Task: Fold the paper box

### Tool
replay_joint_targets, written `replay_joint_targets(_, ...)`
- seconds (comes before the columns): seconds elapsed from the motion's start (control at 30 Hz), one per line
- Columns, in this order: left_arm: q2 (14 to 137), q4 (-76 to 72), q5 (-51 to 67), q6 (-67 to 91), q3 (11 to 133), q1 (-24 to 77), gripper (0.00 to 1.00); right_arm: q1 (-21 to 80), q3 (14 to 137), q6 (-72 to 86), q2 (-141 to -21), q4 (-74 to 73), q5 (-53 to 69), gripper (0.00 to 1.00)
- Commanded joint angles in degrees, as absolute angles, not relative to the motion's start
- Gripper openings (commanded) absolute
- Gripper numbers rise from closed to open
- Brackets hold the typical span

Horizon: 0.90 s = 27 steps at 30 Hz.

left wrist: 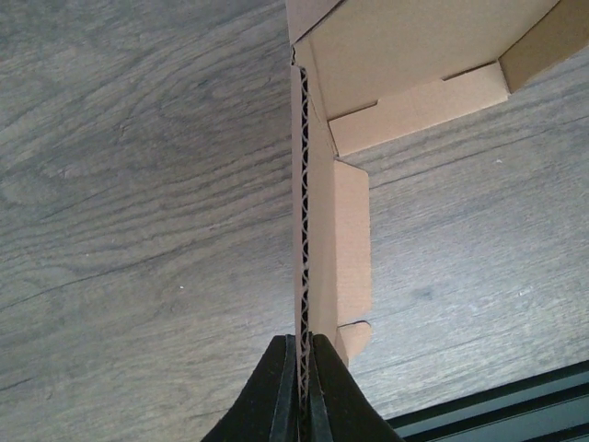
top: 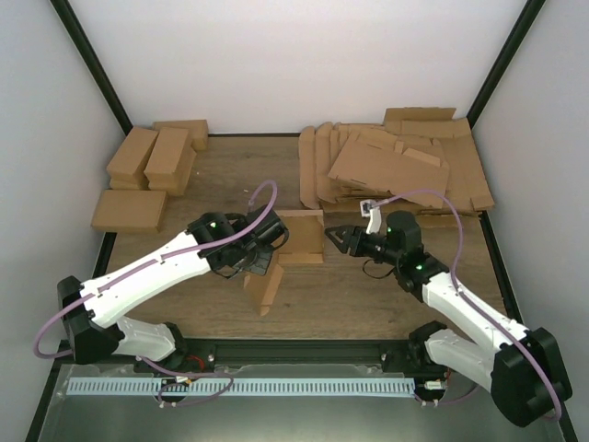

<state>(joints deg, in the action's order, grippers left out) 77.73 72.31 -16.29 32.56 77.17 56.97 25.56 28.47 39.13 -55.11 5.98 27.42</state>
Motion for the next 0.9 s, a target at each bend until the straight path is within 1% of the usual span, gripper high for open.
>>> replay_joint_targets(0.0, 77.88, 70.07, -14.87, 31.0, 75.25, 56.76, 0.04, 25.15, 33.0, 38.29, -56.4, 8.2, 32.49, 0.54)
replay_joint_targets(0.2, 78.78, 70.51, -15.14, 30.51, 75.73, 56.79, 0.04, 25.13, 35.1, 37.71, -56.42, 6.89, 30.89, 0.6)
replay_joint_targets(0.33, 79.35, 70.78, -15.13, 30.22, 76.33, 56.85, 0.04, 25.14, 36.04, 38.14, -57.0, 6.96, 30.52, 0.6)
replay_joint_targets(0.43, 79.68, 70.78, -14.87, 29.85, 76.74, 56.83, 0.04, 25.14, 37.53, 38.37, -59.08, 6.55, 30.31, 0.59)
replay_joint_targets(0.6, 79.72, 70.76, -14.9, 29.73, 76.99, 56.86, 0.04, 25.1, 38.03, 39.19, -59.59, 7.05, 29.24, 0.52)
replay_joint_targets(0.73, 79.71, 70.32, -14.35, 28.98, 76.99, 56.85, 0.04, 25.07, 39.33, 38.96, -62.41, 5.97, 28.84, 0.48)
replay_joint_targets(0.87, 80.14, 70.45, -13.85, 28.29, 77.17, 56.87, 0.04, 25.07, 39.93, 38.36, -63.41, 6.08, 28.15, 0.47)
